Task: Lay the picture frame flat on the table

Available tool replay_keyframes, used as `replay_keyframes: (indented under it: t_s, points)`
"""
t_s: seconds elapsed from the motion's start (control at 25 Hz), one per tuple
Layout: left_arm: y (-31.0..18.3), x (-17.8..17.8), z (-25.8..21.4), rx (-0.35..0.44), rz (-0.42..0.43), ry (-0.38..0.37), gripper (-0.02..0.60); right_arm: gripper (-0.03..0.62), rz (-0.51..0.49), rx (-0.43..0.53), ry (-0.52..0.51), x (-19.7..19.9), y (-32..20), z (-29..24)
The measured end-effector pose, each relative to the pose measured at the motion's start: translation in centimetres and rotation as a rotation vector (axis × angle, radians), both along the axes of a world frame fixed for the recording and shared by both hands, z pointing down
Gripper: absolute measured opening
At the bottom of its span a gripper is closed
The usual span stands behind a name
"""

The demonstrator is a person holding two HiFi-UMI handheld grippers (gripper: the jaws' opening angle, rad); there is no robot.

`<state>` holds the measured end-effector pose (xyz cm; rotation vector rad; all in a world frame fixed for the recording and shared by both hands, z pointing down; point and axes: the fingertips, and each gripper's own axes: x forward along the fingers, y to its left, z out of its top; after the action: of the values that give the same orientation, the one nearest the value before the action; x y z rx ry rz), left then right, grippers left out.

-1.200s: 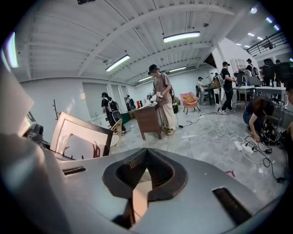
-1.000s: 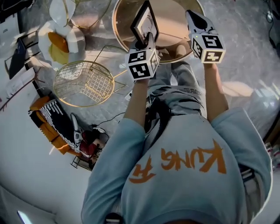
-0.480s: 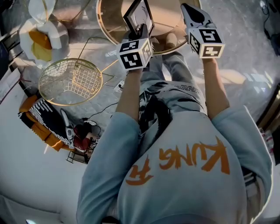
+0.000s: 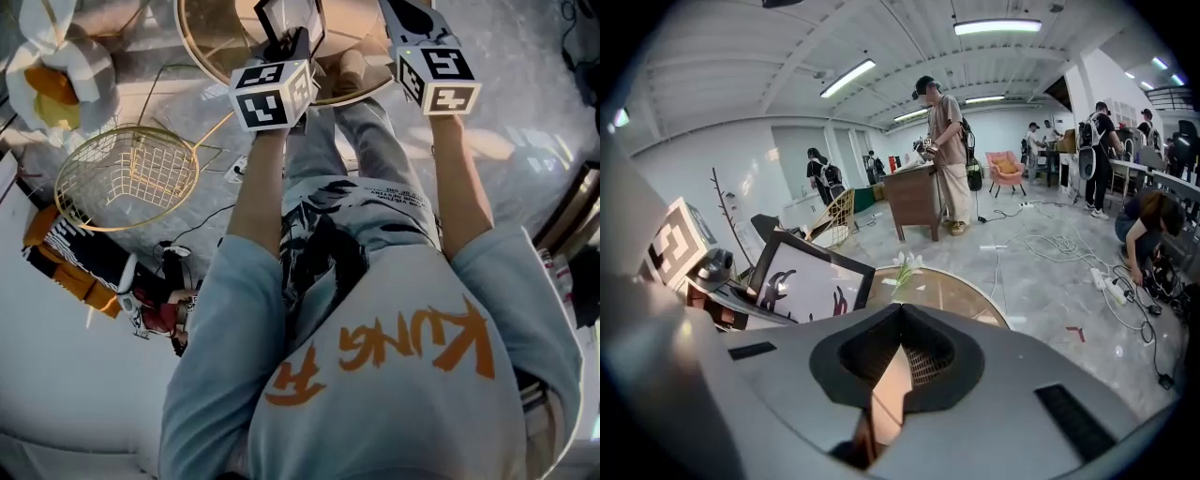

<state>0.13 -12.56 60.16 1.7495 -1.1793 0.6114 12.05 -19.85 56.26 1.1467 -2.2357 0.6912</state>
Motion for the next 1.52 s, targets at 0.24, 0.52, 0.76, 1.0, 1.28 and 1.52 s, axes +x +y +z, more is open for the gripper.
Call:
replay_keyframes:
  t_s: [0.24,0.52,0.76,1.0,1.28,1.52]
  points:
    - [-0.2,0.3,3.4,-0.050,0.022,0.069,0.026,-0.002,-0.010,-0.045,0.016,-1.0,0.3,3.1]
    - [-0.8,1.5,7.1,-0.101,0.082,0.176,0.026,-0.002,-0.017,-0.083,0.019,-1.6,0.9,5.0]
    - [-1.3,2.7,9.4,-0.183,0.084,0.287,0.026,-0.002,-0.021,-0.129,0.041,-1.0,1.6,6.5]
    - [-0.9,3.6,11.8,-0.261,0.035,0.392,0.026,-0.002,-0.017,-0.153,0.043,-0.7,2.4,8.0]
    - [-1.1,4.1,13.8,-0.340,0.005,0.405,0.028,-0.002,-0.009,-0.168,0.040,-0.6,2.1,8.7]
    - [-0.7,3.9,14.1,-0.363,0.006,0.386,0.039,-0.002,-0.001,-0.178,0.041,-0.2,2.9,8.8]
